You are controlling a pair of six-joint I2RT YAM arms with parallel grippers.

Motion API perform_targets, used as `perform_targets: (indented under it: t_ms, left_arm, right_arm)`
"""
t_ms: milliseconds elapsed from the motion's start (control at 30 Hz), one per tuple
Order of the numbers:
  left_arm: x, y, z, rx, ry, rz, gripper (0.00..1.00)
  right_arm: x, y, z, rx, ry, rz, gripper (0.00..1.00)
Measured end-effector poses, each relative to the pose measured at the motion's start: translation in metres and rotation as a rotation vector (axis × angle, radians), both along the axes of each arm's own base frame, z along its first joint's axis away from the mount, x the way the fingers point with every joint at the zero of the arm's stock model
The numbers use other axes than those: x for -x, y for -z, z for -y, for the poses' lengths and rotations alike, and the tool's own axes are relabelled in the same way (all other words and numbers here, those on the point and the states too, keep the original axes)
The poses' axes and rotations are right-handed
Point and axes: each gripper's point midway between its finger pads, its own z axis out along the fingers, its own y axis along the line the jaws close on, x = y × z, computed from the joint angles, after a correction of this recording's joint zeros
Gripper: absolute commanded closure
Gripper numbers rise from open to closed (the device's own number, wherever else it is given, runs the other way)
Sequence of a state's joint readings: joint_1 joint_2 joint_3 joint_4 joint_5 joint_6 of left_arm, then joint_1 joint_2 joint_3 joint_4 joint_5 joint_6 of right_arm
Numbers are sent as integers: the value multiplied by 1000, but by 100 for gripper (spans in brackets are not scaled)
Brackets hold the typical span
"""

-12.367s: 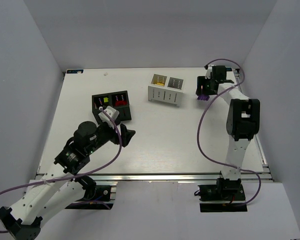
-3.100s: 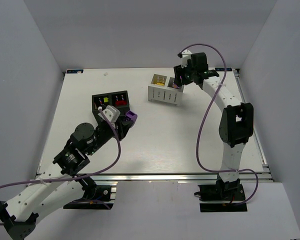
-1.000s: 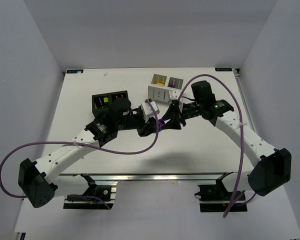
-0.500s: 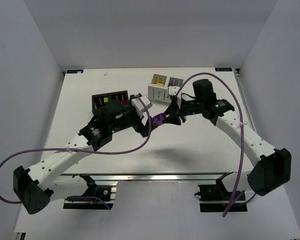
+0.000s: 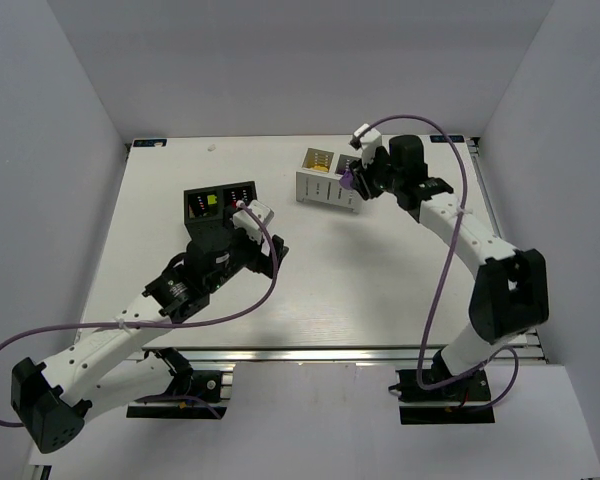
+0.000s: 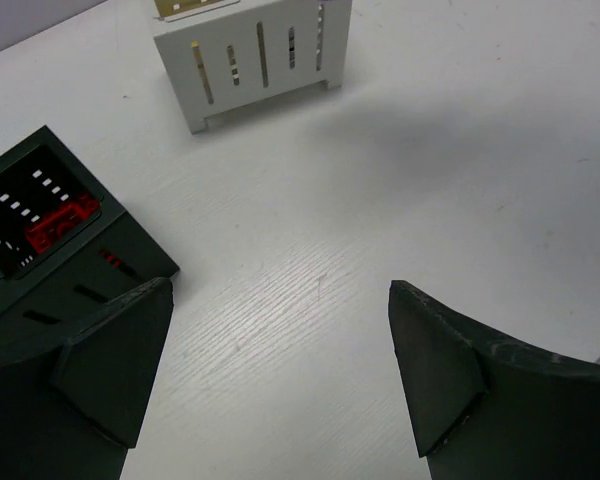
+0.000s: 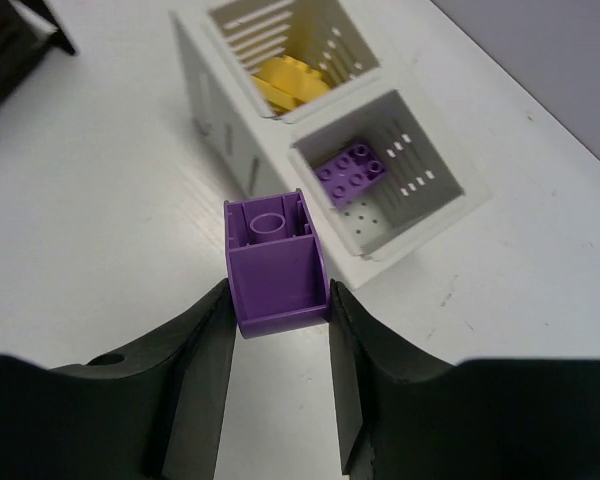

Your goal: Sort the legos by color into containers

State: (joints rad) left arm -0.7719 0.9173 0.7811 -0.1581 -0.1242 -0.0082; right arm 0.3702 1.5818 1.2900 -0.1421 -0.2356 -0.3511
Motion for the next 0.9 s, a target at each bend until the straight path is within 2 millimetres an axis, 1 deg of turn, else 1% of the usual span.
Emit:
perform_targets:
  t_ms: [67,100,167,233,333,433,500,533,600,633,667,733,767,833,867,900]
  left_arm:
    - [0,7,-4,-17,-16,-12,2]
    - [0,7,-6,-18,-22,-10,2]
    - [1,4,-9,-10,-31,1,2]
    - [2,-1,-12,0,-40,14,2]
    - [3,-7,-15,12,-50,30,2]
    - [3,-9,-16,16,-52,35,2]
    - [3,-10,-16,16,-52,35,2]
    - [3,-10,-16,16,-52,36,2]
    - [3,-9,-17,16,-52,35,2]
    - [3,-10,-16,16,-52,35,2]
    - [3,-10,-16,16,-52,36,2]
    - [3,-9,-16,16,-52,35,2]
    - [3,-9,-17,14,-51,36,2]
    - [4,-10,-17,9,-48,43,2]
    - [4,-10,-18,7,-47,47,2]
    - [4,-11,-18,6,-46,51,2]
  right_arm:
    - [-17,10,4,20,49,3,100]
    - [-23,15,7,28,68,6,100]
    - [-33,21,12,37,100,9,100]
    - [-43,21,14,35,121,16,100]
    - [-55,10,12,12,141,43,100]
    - [-62,-4,12,-17,153,74,100]
    - [-65,-10,11,-30,158,82,100]
    - [-68,-14,10,-35,160,89,98]
    - [-76,-17,7,-42,161,96,88]
    - [-81,-17,5,-44,162,96,75]
    - [-85,-14,4,-43,162,92,72]
    - [-89,-3,2,-37,161,69,64]
    - [-90,4,1,-31,160,55,61]
    - [-89,19,2,-15,158,13,51]
    - [-87,25,2,-10,159,-5,48]
    - [-86,28,3,-8,159,-17,40]
